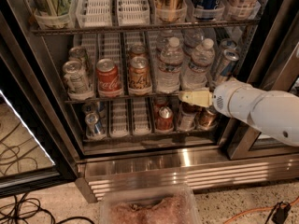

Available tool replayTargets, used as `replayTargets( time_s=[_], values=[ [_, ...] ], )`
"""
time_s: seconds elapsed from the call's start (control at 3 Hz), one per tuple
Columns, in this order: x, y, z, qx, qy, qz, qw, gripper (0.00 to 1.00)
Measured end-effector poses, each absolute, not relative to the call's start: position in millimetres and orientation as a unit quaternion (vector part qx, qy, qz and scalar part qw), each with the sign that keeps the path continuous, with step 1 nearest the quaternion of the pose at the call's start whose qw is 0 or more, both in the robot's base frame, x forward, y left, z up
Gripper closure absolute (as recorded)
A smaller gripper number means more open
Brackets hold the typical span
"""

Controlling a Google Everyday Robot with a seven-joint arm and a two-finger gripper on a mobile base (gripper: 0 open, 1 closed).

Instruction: Pick water bottle from middle shelf of fridge

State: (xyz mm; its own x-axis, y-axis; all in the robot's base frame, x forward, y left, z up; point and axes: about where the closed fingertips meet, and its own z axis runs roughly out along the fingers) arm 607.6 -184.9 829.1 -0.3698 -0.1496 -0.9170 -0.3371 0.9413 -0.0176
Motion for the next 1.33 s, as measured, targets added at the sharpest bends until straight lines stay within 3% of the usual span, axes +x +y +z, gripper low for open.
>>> replayTargets(
  time_s=[0.67, 1.0, 1.33],
  values=[
    [609, -176, 837, -0.126, 0.799, 0.118, 0.575, 0.0],
    [609, -171, 839, -0.123, 0.793, 0.128, 0.582, 0.16],
    [609, -170, 838, -0.122, 0.792, 0.13, 0.584, 0.2]
  ],
)
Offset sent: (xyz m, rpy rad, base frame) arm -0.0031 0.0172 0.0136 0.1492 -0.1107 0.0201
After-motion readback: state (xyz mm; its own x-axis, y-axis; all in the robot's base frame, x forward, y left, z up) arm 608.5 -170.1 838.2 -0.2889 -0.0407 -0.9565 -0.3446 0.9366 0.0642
